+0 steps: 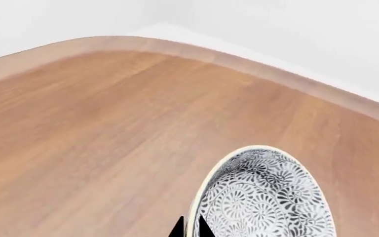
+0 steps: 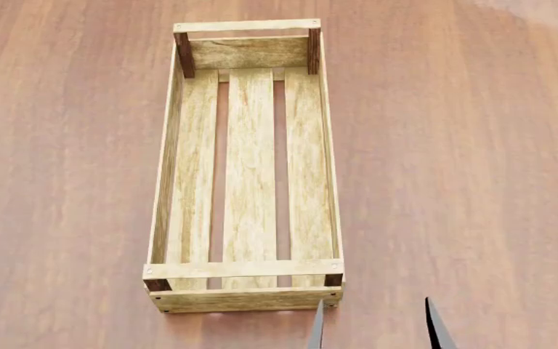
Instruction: Stack the right bowl on the left bowl and place them in the tray.
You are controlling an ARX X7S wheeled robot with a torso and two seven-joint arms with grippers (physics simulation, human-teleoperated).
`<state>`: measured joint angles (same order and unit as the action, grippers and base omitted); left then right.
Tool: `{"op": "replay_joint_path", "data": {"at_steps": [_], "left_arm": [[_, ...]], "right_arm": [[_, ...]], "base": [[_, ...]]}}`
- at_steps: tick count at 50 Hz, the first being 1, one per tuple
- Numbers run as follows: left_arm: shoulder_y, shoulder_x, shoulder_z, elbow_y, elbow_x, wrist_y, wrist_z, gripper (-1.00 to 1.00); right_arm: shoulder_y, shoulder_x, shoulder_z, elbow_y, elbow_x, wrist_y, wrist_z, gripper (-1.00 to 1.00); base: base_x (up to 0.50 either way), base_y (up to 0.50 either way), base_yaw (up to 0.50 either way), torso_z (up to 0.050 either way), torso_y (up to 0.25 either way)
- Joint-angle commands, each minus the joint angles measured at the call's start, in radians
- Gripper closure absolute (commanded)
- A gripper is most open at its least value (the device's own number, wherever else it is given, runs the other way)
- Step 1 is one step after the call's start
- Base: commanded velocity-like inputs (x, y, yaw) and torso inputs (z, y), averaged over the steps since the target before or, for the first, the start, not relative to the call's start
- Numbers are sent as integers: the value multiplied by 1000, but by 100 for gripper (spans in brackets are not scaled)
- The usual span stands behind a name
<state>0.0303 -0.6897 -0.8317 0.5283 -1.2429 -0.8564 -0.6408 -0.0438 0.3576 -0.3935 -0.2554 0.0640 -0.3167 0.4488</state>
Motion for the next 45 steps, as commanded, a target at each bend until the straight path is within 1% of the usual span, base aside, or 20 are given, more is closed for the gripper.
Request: {"op": "replay_joint_path", "data": {"at_steps": [1, 7, 17, 27, 36, 45], "left_arm": [[44, 39, -196, -45, -95, 11, -12, 100], [47, 65, -203, -101, -161, -12, -46, 100], [34, 65, -199, -119, -210, -24, -69, 100], [21, 75, -163, -150, -218, -30, -68, 100], [26, 95, -131, -176, -177, -23, -47, 100], [30, 98, -131, -181, -170, -21, -54, 100]], "right_arm": [[3, -17, 14, 5, -17, -4, -21, -100], [1, -18, 8, 6, -17, -7, -20, -100], [2, -16, 5, 3, -13, -8, -19, -100], [1, -15, 2, 9, -10, -14, -17, -100], [1, -14, 0, 12, -8, -16, -15, -100], [1, -13, -5, 15, -11, -18, -13, -100]], "base": [[0, 0, 0, 0, 0], [0, 0, 0, 0, 0], [0, 0, 0, 0, 0], [0, 0, 0, 0, 2], [0, 0, 0, 0, 0], [0, 0, 0, 0, 0]]}}
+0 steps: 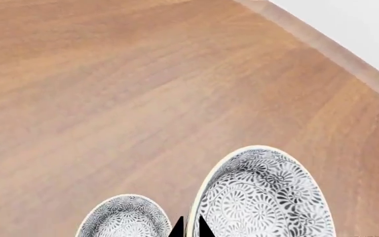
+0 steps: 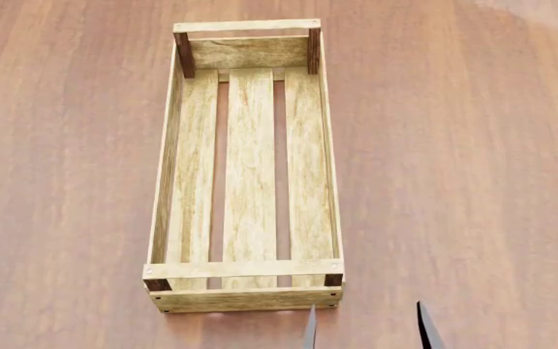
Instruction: Stack the right bowl on the left bowl and place them in the tray.
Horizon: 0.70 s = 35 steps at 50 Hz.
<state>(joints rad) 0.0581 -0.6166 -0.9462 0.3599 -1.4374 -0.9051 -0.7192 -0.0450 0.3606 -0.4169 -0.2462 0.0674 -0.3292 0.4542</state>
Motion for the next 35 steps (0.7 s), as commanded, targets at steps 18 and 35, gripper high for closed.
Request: {"op": "replay_joint_path", "data": {"at_steps": [18, 35], "left_arm": [[-5, 35, 16, -79, 93, 55, 50, 100], [11, 48, 10, -102, 113, 67, 60, 100]], "right_arm": [[5, -10, 15, 6, -17, -1, -14, -100], [3, -7, 10, 4, -19, 0, -9, -100]], "base": [[0, 0, 0, 0, 0], [0, 0, 0, 0, 1]]}}
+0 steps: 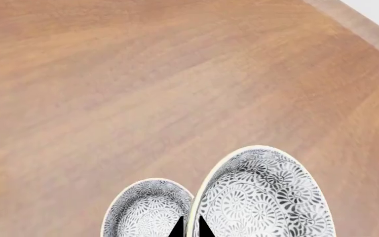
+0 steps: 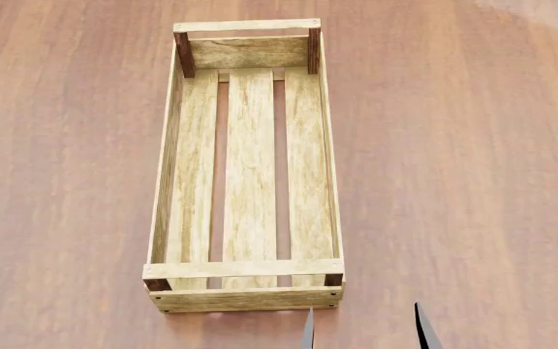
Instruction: Stack the right bowl on the left bowl and place them in the tray.
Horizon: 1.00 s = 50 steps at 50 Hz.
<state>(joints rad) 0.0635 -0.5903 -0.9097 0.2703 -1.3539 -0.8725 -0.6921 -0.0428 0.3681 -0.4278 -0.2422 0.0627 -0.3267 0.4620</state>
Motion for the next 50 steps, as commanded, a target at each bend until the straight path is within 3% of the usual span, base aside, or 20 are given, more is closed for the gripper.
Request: {"op": "replay_joint_path", "data": {"at_steps": [1, 50], "left_arm": [[6, 22, -26, -14, 31, 36, 34, 100], [-27, 19, 55, -166, 177, 101, 78, 100]], "right_arm": [[1, -14, 21, 0, -14, -3, -17, -100], [0, -6, 9, 2, -17, -4, -3, -100]], "base": [[0, 0, 0, 0, 0], [0, 0, 0, 0, 0]]}}
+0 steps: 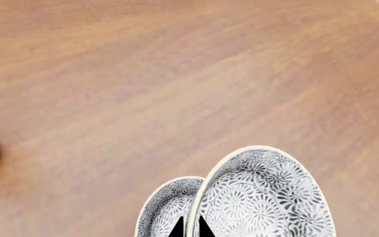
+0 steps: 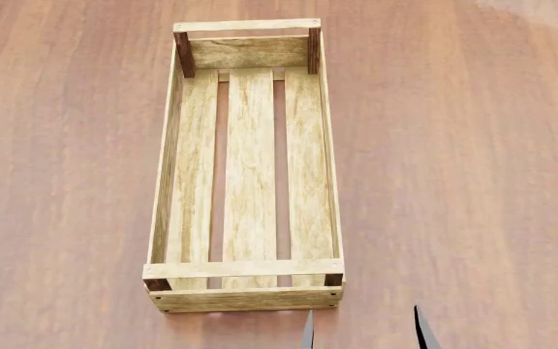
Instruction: Stack the right bowl on the left bowl and place them in the tray.
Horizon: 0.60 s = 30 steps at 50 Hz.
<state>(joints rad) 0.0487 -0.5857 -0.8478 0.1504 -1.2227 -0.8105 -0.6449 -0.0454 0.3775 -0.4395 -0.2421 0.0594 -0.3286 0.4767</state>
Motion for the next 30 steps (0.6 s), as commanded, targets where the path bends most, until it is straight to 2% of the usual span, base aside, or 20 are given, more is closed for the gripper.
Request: {"op": "replay_joint_path", "data": {"at_steps": [1, 30], "left_arm": [[-13, 15, -6, -49, 48, 39, 31, 100], [-55, 16, 62, -137, 120, 78, 59, 100]], "right_arm": [[3, -15, 21, 4, -14, -3, -18, -100], [7, -11, 14, 12, -13, -2, -12, -100]], "base": [[0, 0, 0, 0, 0], [0, 0, 0, 1, 0]]}}
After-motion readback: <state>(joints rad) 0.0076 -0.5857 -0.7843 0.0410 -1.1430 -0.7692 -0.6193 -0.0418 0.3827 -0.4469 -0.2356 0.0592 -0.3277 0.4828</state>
